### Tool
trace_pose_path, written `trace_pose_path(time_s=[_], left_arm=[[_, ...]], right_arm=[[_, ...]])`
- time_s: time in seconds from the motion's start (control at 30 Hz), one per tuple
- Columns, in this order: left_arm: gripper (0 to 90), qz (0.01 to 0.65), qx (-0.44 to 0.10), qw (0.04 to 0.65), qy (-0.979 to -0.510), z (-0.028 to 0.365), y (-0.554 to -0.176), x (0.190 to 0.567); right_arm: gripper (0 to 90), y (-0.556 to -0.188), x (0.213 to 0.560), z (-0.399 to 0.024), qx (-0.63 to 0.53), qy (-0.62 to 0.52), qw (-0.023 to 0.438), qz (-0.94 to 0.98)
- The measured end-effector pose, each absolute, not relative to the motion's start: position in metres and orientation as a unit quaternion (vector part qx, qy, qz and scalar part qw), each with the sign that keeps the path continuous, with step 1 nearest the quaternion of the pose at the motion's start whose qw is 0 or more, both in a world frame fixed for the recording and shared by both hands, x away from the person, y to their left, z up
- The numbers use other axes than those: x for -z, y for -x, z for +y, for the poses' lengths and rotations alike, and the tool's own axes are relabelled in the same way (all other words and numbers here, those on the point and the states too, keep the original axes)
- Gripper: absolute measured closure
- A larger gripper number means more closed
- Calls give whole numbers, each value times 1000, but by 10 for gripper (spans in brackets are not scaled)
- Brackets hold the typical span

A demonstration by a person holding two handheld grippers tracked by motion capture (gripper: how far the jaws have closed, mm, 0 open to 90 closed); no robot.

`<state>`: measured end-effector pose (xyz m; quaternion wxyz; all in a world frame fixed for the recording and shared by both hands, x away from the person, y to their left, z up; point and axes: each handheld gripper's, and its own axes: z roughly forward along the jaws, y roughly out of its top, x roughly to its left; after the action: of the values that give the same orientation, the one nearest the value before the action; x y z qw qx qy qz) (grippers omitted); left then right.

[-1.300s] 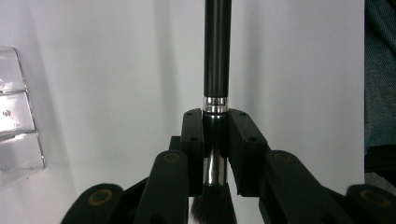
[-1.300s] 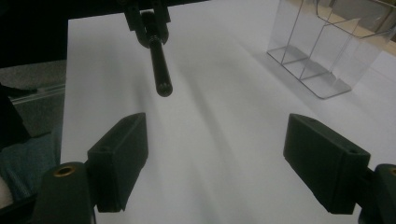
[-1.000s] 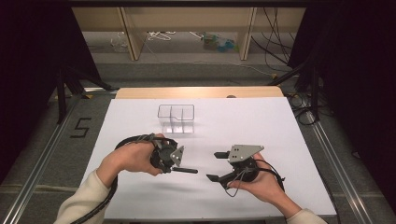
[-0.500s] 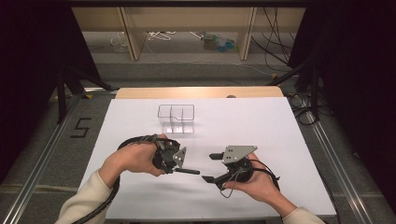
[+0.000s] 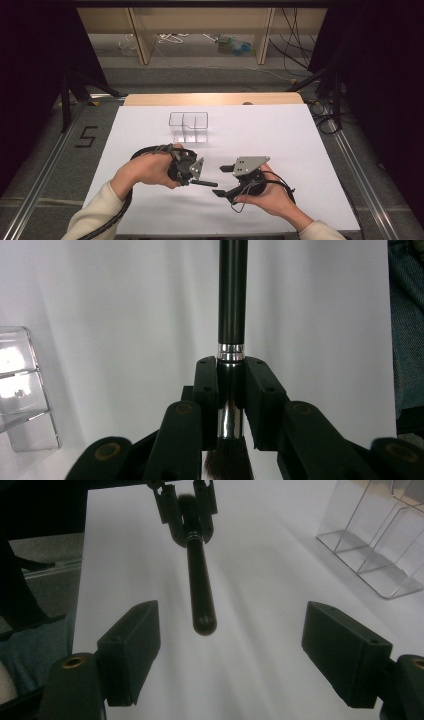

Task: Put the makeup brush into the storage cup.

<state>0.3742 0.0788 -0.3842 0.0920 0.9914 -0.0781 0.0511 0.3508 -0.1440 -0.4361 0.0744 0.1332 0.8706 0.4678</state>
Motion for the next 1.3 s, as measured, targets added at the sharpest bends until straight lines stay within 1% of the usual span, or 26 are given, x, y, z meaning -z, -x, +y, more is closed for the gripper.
trace_pose_path(time_s=[0.27, 0.6, 0.73, 0.77, 0.8, 0.93, 0.97, 1.0, 1.07, 1.2, 1.27, 1.3], left_arm=[[766, -87, -47, 95, -991, 75, -375, 386], [766, -81, -50, 87, -992, 72, -374, 387], [765, -79, -52, 94, -991, 69, -374, 386], [766, -67, -49, 107, -991, 69, -373, 387], [766, -79, -54, 97, -991, 68, -375, 385], [765, -86, -56, 104, -989, 66, -375, 385], [766, -68, -49, 120, -989, 65, -373, 387], [766, -86, -56, 105, -989, 64, -375, 385], [765, -86, -57, 105, -989, 63, -375, 384], [766, -87, -59, 106, -989, 61, -375, 384], [766, -87, -61, 106, -989, 61, -375, 384], [765, -85, -62, 107, -989, 60, -374, 384]], right_arm=[[245, -352, 438, -139, -468, -130, 72, 871], [245, -353, 441, -131, -464, -128, 66, 874], [245, -354, 441, -128, -461, -125, 61, 876], [245, -354, 442, -127, -465, -126, 65, 874], [246, -354, 443, -126, -464, -125, 63, 875], [247, -354, 443, -125, -462, -125, 63, 876], [249, -355, 444, -124, -463, -123, 64, 876], [249, -355, 444, -124, -463, -123, 64, 876], [253, -355, 443, -124, -457, -123, 59, 879], [287, -355, 444, -123, -455, -123, 64, 879], [314, -356, 444, -123, -454, -123, 65, 880], [342, -356, 445, -122, -451, -123, 67, 881]])
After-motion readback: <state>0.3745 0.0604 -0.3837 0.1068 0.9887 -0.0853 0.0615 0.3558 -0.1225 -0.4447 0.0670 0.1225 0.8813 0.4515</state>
